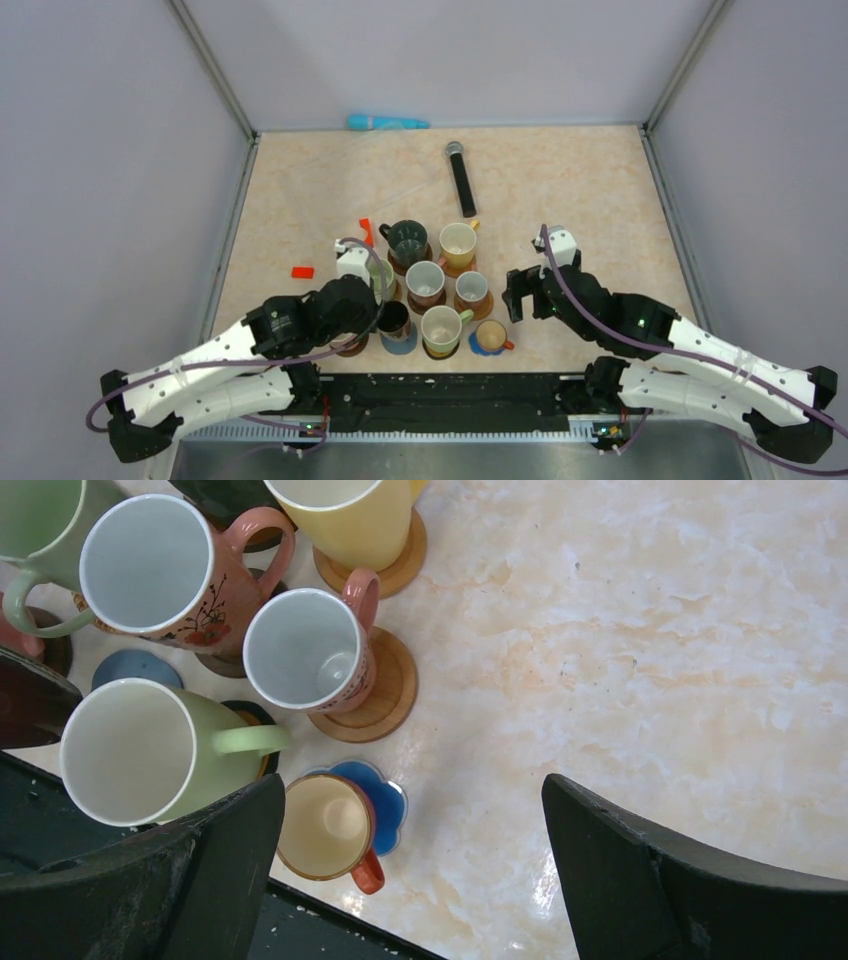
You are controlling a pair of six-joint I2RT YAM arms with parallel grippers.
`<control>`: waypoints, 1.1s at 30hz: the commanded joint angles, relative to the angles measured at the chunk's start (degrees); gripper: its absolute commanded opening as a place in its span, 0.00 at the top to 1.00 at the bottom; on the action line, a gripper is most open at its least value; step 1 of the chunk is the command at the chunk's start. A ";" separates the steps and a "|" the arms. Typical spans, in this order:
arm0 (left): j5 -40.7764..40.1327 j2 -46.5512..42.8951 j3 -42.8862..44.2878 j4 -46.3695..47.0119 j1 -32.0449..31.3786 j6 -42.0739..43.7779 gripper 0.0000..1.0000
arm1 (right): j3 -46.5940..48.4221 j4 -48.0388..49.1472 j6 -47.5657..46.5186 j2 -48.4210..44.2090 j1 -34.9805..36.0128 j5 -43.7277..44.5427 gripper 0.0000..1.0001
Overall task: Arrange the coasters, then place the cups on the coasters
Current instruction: Place the cup on the coaster.
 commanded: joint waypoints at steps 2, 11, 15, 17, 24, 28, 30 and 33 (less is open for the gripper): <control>-7.48 2.00 -0.45 5.56 -4.51 -3.23 1.00 | -0.06 0.74 0.63 -0.61 -0.37 0.74 0.01; -10.15 2.05 -3.48 7.86 -5.90 -3.98 1.00 | -0.15 0.79 0.75 -0.88 -0.30 0.61 0.01; -9.92 2.46 -5.13 9.55 -6.04 -3.96 1.00 | -0.15 0.80 0.71 -0.56 -0.32 0.55 0.01; -9.66 2.67 -5.73 10.33 -6.08 -3.97 1.00 | -0.12 0.76 0.70 -0.44 -0.34 0.54 0.01; -10.10 2.54 -7.26 11.26 -6.28 -3.73 1.00 | -0.15 0.79 0.73 -0.52 -0.30 0.58 0.01; -10.12 2.09 -7.79 11.67 -6.34 -3.54 1.00 | -0.15 0.75 0.73 -0.50 -0.28 0.62 0.01; -10.01 2.07 -8.16 11.98 -6.45 -3.45 1.00 | -0.15 0.74 0.72 -0.46 -0.32 0.59 0.01; -10.13 2.22 -8.56 12.33 -6.50 -3.32 1.00 | -0.15 0.74 0.73 -0.52 -0.34 0.46 0.01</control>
